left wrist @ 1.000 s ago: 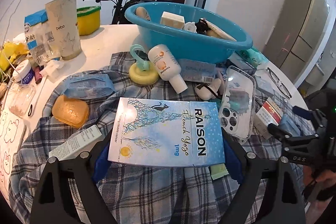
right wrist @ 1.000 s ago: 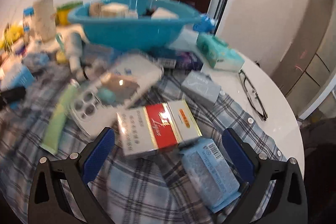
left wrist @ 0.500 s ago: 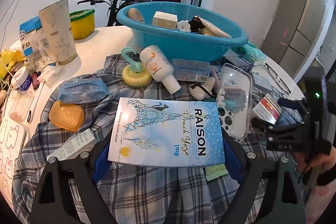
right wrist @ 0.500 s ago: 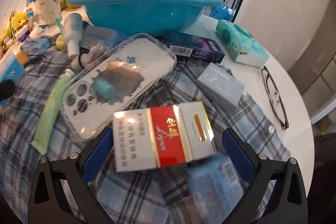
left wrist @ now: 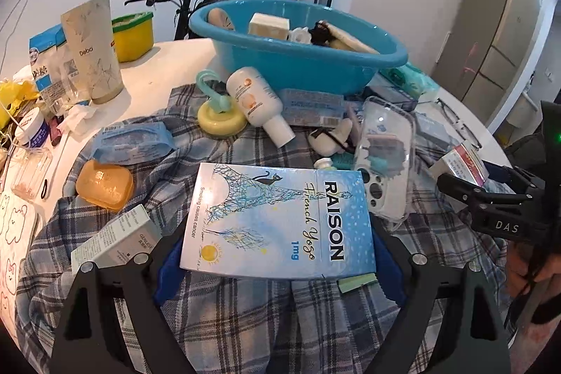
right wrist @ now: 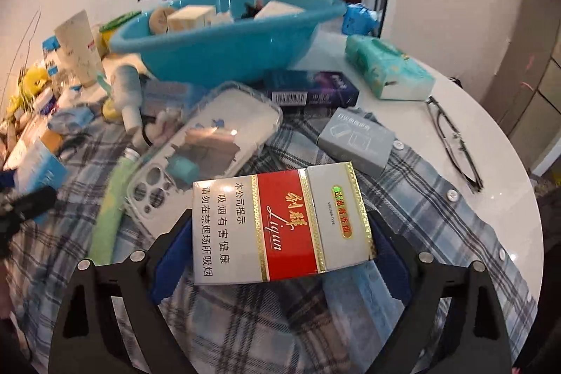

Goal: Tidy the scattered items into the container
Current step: 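Close the right tool on the red-and-white Liqun pack and lift it, then carry the RAISON pack over the turquoise basin while the right tool carries the Liqun pack there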

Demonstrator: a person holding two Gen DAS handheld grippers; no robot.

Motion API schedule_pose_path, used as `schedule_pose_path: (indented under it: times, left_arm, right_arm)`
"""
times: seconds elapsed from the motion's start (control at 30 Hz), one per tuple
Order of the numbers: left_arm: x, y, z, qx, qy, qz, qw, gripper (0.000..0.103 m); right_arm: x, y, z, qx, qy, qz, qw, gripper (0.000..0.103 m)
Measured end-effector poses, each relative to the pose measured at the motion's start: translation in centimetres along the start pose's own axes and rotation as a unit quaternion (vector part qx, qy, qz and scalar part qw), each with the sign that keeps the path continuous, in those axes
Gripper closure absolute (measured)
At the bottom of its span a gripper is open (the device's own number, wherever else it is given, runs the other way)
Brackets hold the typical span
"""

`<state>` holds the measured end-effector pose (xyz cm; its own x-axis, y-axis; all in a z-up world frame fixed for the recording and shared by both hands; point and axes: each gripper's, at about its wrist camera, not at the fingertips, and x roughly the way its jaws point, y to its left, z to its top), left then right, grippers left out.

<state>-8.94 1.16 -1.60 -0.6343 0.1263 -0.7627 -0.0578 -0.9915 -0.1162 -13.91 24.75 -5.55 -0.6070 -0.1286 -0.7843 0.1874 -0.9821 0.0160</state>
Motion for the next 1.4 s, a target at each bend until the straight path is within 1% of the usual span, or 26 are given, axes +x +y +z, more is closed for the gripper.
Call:
schedule_pose_path:
  times: [0.1, 0.2, 0.3, 0.43, 0.57, 0.8, 0.93, 1.03, 1.2, 1.33, 1.4]
  left_arm:
    - [-0.7, -0.4, -0.1, 0.014, -0.019, 0.012, 0.9996, 0.013]
    - [-1.2, -0.3, 0.0, 0.010, -0.026, 0.008, 0.9996, 0.013]
    - [-1.5, 0.0, 0.0, 0.006, -0.030, 0.007, 0.9995, 0.013]
    - [-1.9, -0.1, 0.4, 0.013, -0.039, 0.017, 0.9990, 0.013]
    - [-2.8, 0.2, 1.7, 0.016, -0.054, 0.018, 0.9983, 0.013]
    - [-5.1, 0.2, 4.6, 0.031, -0.106, 0.033, 0.9933, 0.013]
    - [-6.1, 0.1, 6.5, 0.036, -0.126, 0.032, 0.9908, 0.013]
    - [-7.3, 0.0, 7.7, 0.045, -0.155, 0.041, 0.9861, 0.013]
    - [-10.0, 0.3, 10.3, 0.049, -0.200, 0.054, 0.9770, 0.013]
    - [-12.3, 0.1, 11.9, 0.049, -0.235, 0.055, 0.9693, 0.013]
    - [-13.3, 0.1, 12.9, 0.042, -0.252, 0.048, 0.9655, 0.013]
  right_arm:
    - [-0.9, 0.8, 0.0, 0.018, -0.008, -0.006, 1.000, 0.012]
    - [-1.5, 1.8, -0.3, 0.028, -0.016, -0.007, 0.999, 0.011]
    - [-1.8, 3.0, -0.4, 0.020, -0.021, -0.019, 0.999, 0.011]
    - [-2.0, 3.6, 0.2, 0.015, -0.019, -0.015, 1.000, 0.011]
    - [-2.9, 4.0, 1.1, 0.013, -0.034, -0.019, 0.999, 0.011]
    - [-5.1, 4.2, 3.2, 0.027, -0.073, -0.012, 0.997, 0.011]
    - [-6.1, 4.2, 4.5, 0.033, -0.091, -0.015, 0.995, 0.011]
    - [-7.5, 4.1, 5.7, 0.037, -0.111, -0.016, 0.993, 0.011]
    - [-10.9, 3.7, 8.1, 0.046, -0.169, -0.028, 0.984, 0.011]
    - [-13.4, 3.5, 9.9, 0.049, -0.211, -0.034, 0.976, 0.011]
    - [-14.4, 3.6, 10.8, 0.048, -0.224, -0.031, 0.973, 0.011]
